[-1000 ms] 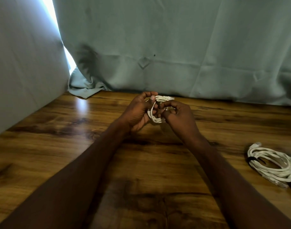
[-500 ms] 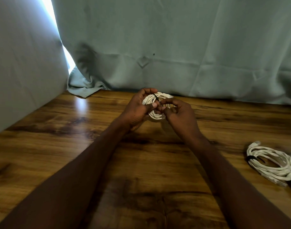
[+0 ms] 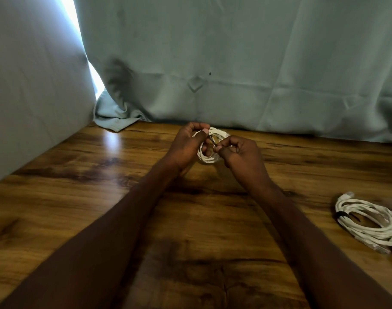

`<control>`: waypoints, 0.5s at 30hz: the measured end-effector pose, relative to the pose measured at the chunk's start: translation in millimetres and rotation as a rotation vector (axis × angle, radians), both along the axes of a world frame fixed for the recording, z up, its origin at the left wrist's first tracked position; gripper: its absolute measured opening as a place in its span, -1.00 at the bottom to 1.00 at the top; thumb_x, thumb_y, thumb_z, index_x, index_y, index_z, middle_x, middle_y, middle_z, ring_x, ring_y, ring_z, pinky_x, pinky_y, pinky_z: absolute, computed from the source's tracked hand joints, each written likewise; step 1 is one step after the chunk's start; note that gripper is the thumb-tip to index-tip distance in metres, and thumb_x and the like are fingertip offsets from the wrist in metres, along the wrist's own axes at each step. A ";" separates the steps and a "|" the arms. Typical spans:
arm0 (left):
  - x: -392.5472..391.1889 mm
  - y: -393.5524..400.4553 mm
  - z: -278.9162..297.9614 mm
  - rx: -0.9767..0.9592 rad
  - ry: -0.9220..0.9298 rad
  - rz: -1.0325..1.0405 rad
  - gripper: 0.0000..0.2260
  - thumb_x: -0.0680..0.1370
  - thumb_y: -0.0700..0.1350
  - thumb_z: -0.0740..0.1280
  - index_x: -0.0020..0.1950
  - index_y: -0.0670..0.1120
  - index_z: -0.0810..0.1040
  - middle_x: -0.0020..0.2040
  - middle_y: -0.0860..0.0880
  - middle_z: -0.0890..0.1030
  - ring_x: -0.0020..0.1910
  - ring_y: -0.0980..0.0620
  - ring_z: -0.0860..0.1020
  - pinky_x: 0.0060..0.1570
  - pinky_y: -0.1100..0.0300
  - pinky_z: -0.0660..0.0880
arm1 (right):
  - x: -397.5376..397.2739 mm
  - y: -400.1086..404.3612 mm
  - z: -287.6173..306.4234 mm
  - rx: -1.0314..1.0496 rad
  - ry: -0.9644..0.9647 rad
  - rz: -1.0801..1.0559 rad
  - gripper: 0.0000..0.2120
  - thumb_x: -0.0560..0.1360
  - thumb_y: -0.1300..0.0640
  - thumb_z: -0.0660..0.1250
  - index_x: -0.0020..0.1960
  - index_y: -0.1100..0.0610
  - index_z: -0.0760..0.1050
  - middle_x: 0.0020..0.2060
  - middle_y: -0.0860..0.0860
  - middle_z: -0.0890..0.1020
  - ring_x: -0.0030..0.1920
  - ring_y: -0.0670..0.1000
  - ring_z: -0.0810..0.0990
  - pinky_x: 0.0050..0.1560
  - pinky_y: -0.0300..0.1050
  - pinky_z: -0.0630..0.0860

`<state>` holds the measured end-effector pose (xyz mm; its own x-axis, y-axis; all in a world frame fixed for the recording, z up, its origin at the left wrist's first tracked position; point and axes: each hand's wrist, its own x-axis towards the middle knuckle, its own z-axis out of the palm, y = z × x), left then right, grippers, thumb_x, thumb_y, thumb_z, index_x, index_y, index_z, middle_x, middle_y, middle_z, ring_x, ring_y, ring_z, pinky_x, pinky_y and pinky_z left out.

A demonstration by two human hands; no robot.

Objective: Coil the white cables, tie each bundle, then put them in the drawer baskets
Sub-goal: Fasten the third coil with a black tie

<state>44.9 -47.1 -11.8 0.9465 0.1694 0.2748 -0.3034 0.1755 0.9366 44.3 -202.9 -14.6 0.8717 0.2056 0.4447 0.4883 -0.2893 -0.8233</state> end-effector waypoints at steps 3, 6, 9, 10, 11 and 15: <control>-1.2 1.1 -6.9 0.347 -0.120 0.112 -0.91 0.70 -0.23 0.24 0.20 -0.18 0.45 -0.16 -0.07 0.56 -0.40 0.21 0.52 -0.36 0.27 0.51 | -6.9 -2.0 10.6 0.134 0.076 0.052 -0.89 0.58 0.27 0.39 -0.10 0.27 0.64 -0.55 -0.20 0.51 -0.53 -0.23 0.45 -0.45 -0.37 0.31; -2.3 2.8 -9.8 0.449 -0.202 0.126 -0.87 0.70 -0.13 0.27 0.21 -0.13 0.44 -0.08 -0.01 0.57 -0.27 0.20 0.53 -0.25 0.18 0.50 | -10.7 -7.4 21.2 0.364 0.285 0.131 -0.89 0.60 0.29 0.33 -0.01 0.32 0.61 -0.62 -0.15 0.41 -0.64 -0.20 0.28 -0.61 -0.33 0.17; -3.1 0.4 -10.2 0.501 -0.251 0.112 -0.86 0.70 -0.06 0.27 0.19 -0.10 0.44 -0.11 0.02 0.55 -0.22 0.12 0.50 -0.21 0.13 0.47 | -9.1 -10.4 21.6 0.581 0.401 0.210 -0.85 0.63 0.25 0.27 -0.07 0.26 0.58 -0.64 -0.13 0.31 -0.66 -0.20 0.18 -0.63 -0.35 0.09; -3.4 -2.1 -8.6 0.463 -0.252 0.107 -0.87 0.70 -0.07 0.27 0.18 -0.11 0.44 -0.14 0.01 0.53 -0.25 0.07 0.47 -0.25 0.10 0.46 | -7.7 -10.5 21.1 0.657 0.437 0.232 -0.83 0.63 0.25 0.25 -0.09 0.24 0.57 -0.64 -0.13 0.28 -0.66 -0.20 0.16 -0.65 -0.35 0.08; -3.2 -3.9 -7.1 0.407 -0.242 0.104 -0.89 0.70 -0.10 0.27 0.17 -0.12 0.44 -0.16 0.00 0.52 -0.28 0.03 0.44 -0.29 0.09 0.45 | -7.1 -10.4 22.2 0.708 0.468 0.245 -0.82 0.63 0.25 0.25 -0.11 0.23 0.56 -0.63 -0.13 0.25 -0.67 -0.20 0.15 -0.66 -0.35 0.07; 1.0 -0.7 -4.8 0.205 -0.160 0.095 -0.94 0.68 -0.21 0.28 0.14 -0.15 0.46 -0.20 -0.03 0.54 -0.39 0.12 0.43 -0.41 0.24 0.42 | -3.6 -12.5 18.3 0.301 0.203 0.025 -0.86 0.56 0.31 0.32 -0.14 0.25 0.61 -0.60 -0.15 0.44 -0.61 -0.18 0.34 -0.56 -0.30 0.24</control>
<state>45.9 -47.8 -16.6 0.8707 0.1805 0.4576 -0.4566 -0.0493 0.8883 40.7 -215.3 3.7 0.9449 0.1140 0.3068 0.3098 -0.0093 -0.9507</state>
